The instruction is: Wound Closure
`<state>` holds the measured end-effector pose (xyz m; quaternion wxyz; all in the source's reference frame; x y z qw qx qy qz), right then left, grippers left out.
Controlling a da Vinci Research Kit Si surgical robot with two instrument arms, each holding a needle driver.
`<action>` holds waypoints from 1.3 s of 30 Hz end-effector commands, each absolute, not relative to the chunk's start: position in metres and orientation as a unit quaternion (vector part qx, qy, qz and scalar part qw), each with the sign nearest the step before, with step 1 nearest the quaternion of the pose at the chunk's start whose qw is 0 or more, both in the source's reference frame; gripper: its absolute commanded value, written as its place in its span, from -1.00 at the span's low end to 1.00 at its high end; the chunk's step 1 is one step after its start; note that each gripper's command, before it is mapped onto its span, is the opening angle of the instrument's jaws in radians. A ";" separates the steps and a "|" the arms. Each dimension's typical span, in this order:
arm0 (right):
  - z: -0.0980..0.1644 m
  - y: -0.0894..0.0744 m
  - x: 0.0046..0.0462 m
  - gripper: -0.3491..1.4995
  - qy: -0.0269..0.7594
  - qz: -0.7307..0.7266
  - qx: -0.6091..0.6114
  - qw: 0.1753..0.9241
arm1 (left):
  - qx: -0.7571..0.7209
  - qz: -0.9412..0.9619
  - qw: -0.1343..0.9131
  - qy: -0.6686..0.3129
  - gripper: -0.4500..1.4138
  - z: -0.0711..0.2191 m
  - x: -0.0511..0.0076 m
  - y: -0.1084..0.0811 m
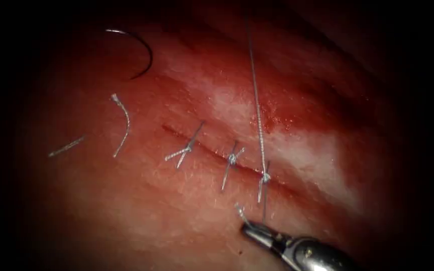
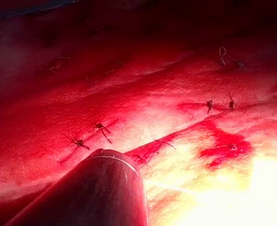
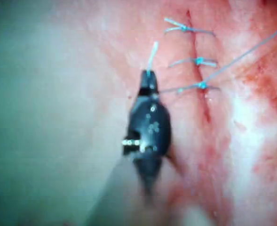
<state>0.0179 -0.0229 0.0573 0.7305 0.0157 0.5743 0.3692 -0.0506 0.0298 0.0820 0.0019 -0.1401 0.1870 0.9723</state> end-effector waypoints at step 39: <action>0.056 -0.024 0.0182 0.45 0.562 0.381 0.041 0.733 | -0.225 0.964 -0.012 0.141 -1.00 0.080 -0.0499 0.028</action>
